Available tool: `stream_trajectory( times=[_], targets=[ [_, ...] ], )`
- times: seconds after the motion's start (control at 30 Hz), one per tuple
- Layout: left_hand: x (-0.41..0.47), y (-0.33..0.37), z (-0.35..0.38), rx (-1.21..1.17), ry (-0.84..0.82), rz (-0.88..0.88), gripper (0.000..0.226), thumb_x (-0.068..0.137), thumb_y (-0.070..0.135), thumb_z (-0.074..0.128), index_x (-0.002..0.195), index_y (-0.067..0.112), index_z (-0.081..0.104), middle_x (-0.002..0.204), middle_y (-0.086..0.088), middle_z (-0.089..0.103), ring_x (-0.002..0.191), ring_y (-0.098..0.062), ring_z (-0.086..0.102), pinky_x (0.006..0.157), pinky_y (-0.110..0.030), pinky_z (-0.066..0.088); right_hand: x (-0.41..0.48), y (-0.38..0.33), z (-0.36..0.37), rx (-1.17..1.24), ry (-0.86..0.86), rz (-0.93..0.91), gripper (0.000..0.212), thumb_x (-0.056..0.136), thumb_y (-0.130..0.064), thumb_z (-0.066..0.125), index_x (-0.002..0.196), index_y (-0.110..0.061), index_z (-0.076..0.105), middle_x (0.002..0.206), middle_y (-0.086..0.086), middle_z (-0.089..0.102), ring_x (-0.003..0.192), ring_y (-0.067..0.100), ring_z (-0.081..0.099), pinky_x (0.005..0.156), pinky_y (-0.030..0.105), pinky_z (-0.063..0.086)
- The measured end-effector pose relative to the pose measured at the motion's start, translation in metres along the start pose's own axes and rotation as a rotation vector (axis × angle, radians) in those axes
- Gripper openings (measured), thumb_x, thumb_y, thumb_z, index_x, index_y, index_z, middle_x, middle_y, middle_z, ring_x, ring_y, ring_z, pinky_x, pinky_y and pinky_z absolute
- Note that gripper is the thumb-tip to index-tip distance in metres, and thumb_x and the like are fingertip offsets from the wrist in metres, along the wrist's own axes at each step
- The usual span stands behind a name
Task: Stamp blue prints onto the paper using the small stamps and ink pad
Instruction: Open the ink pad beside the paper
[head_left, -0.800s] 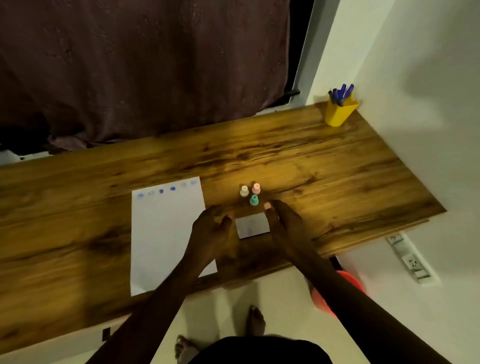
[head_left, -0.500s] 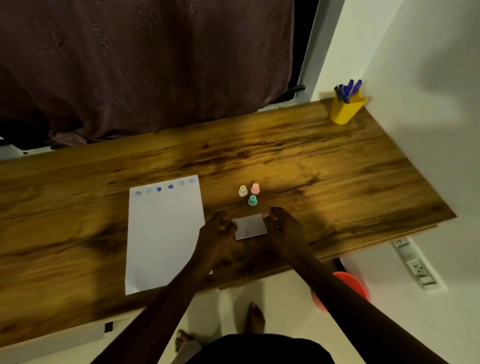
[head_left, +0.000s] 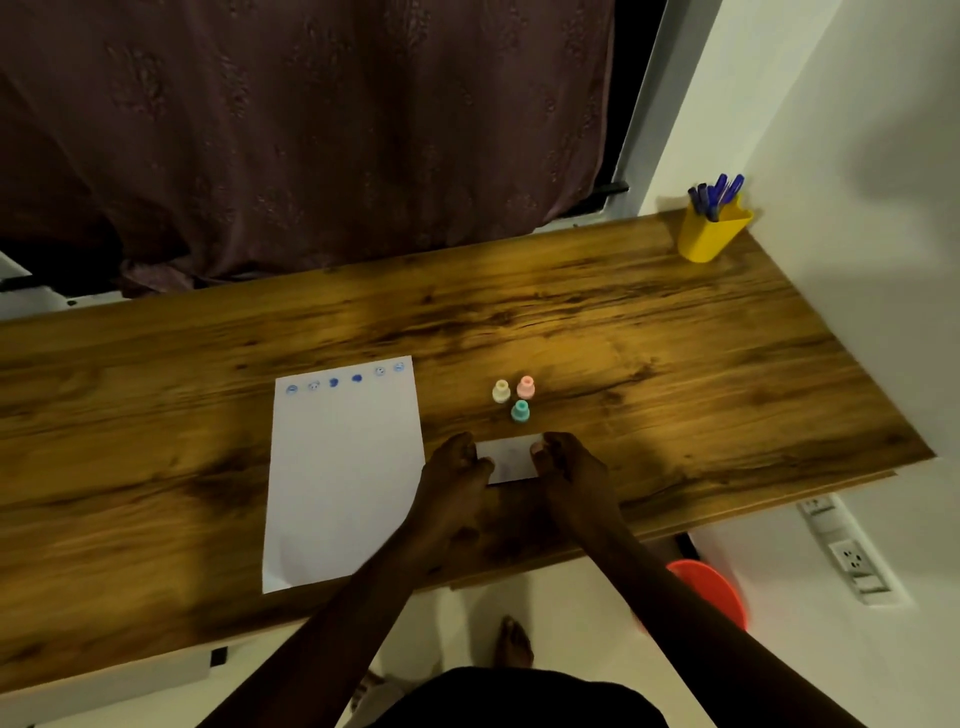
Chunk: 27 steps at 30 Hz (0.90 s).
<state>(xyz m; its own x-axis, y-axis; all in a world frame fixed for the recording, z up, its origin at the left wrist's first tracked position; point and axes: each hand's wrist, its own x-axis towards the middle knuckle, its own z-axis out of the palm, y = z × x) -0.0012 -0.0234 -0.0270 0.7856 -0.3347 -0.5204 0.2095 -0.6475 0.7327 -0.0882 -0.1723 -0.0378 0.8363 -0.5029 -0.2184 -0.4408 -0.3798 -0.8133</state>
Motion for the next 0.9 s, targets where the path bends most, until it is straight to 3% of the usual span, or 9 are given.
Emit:
stream_trajectory(
  times=[0.07, 0.13, 0.2, 0.27, 0.43, 0.57, 0.67, 0.77, 0.9],
  targets=[
    [-0.003, 0.004, -0.009, -0.102, 0.039, 0.001, 0.05, 0.101, 0.024, 0.06, 0.149, 0.022, 0.047, 0.155, -0.004, 0.048, 0.138, -0.03, 0.052, 0.112, -0.038, 0.046, 0.0, -0.008, 0.001, -0.004, 0.014, -0.004, 0.036, 0.102, -0.041, 0.049, 0.131, -0.021, 0.056, 0.12, -0.005, 0.065, 0.104, 0.006, 0.057, 0.074, 0.007, 0.037],
    [-0.008, 0.007, -0.024, -0.171, 0.056, 0.018, 0.047, 0.1, 0.02, 0.06, 0.146, 0.021, 0.051, 0.151, -0.005, 0.052, 0.131, -0.027, 0.056, 0.109, -0.044, 0.052, 0.0, -0.023, 0.003, -0.004, 0.025, -0.025, 0.036, 0.102, -0.04, 0.051, 0.132, -0.021, 0.056, 0.124, -0.002, 0.066, 0.106, 0.009, 0.06, 0.078, 0.014, 0.044],
    [-0.013, 0.006, -0.042, -0.223, 0.091, 0.059, 0.045, 0.099, 0.017, 0.061, 0.143, 0.021, 0.054, 0.147, -0.003, 0.056, 0.113, -0.013, 0.059, 0.093, -0.028, 0.055, -0.001, -0.041, 0.008, -0.003, 0.039, -0.061, 0.038, 0.101, -0.038, 0.054, 0.134, -0.019, 0.057, 0.126, 0.0, 0.066, 0.111, 0.013, 0.062, 0.085, 0.02, 0.047],
    [-0.018, 0.003, -0.061, -0.262, 0.136, 0.1, 0.045, 0.099, 0.015, 0.062, 0.143, 0.022, 0.055, 0.146, -0.001, 0.057, 0.102, -0.005, 0.058, 0.078, -0.013, 0.048, -0.002, -0.06, 0.018, -0.003, 0.05, -0.099, 0.037, 0.1, -0.034, 0.056, 0.134, -0.018, 0.058, 0.127, 0.0, 0.066, 0.108, 0.009, 0.06, 0.08, 0.012, 0.043],
    [-0.042, -0.02, -0.117, -0.323, 0.286, 0.138, 0.05, 0.097, 0.008, 0.062, 0.144, 0.024, 0.055, 0.149, 0.0, 0.054, 0.116, -0.011, 0.052, 0.099, -0.028, 0.051, -0.008, -0.111, 0.063, -0.017, 0.016, -0.202, 0.034, 0.099, -0.027, 0.06, 0.133, -0.02, 0.058, 0.129, 0.0, 0.065, 0.107, 0.005, 0.059, 0.072, 0.002, 0.039],
    [-0.061, -0.049, -0.166, -0.378, 0.39, 0.168, 0.049, 0.095, -0.002, 0.057, 0.14, 0.019, 0.061, 0.13, 0.003, 0.06, 0.094, -0.005, 0.064, 0.065, -0.006, 0.055, -0.016, -0.143, 0.112, 0.029, -0.077, -0.271, 0.038, 0.098, -0.026, 0.062, 0.135, -0.023, 0.055, 0.137, -0.004, 0.062, 0.115, 0.009, 0.063, 0.073, 0.0, 0.044],
    [-0.076, -0.079, -0.198, -0.395, 0.443, 0.166, 0.045, 0.096, -0.005, 0.056, 0.135, 0.016, 0.065, 0.129, 0.0, 0.066, 0.11, -0.016, 0.066, 0.085, -0.021, 0.061, -0.025, -0.162, 0.154, 0.014, -0.169, -0.3, 0.039, 0.096, -0.024, 0.065, 0.134, -0.023, 0.055, 0.138, -0.003, 0.061, 0.115, 0.009, 0.062, 0.072, -0.002, 0.045],
    [-0.087, -0.116, -0.223, -0.378, 0.51, 0.138, 0.037, 0.095, -0.005, 0.058, 0.112, 0.027, 0.066, 0.106, 0.011, 0.065, 0.096, -0.008, 0.064, 0.065, -0.005, 0.054, -0.036, -0.173, 0.194, -0.013, -0.251, -0.313, 0.043, 0.093, -0.021, 0.069, 0.134, -0.021, 0.055, 0.136, -0.003, 0.061, 0.113, 0.006, 0.061, 0.066, -0.01, 0.038],
    [-0.098, -0.166, -0.247, -0.306, 0.568, 0.048, 0.038, 0.091, -0.003, 0.06, 0.12, 0.021, 0.067, 0.108, 0.005, 0.066, 0.089, -0.002, 0.064, 0.062, -0.007, 0.05, -0.051, -0.177, 0.242, -0.057, -0.34, -0.321, 0.039, 0.093, -0.022, 0.069, 0.131, -0.023, 0.058, 0.131, -0.003, 0.064, 0.111, 0.007, 0.063, 0.077, -0.002, 0.047]
  ],
)
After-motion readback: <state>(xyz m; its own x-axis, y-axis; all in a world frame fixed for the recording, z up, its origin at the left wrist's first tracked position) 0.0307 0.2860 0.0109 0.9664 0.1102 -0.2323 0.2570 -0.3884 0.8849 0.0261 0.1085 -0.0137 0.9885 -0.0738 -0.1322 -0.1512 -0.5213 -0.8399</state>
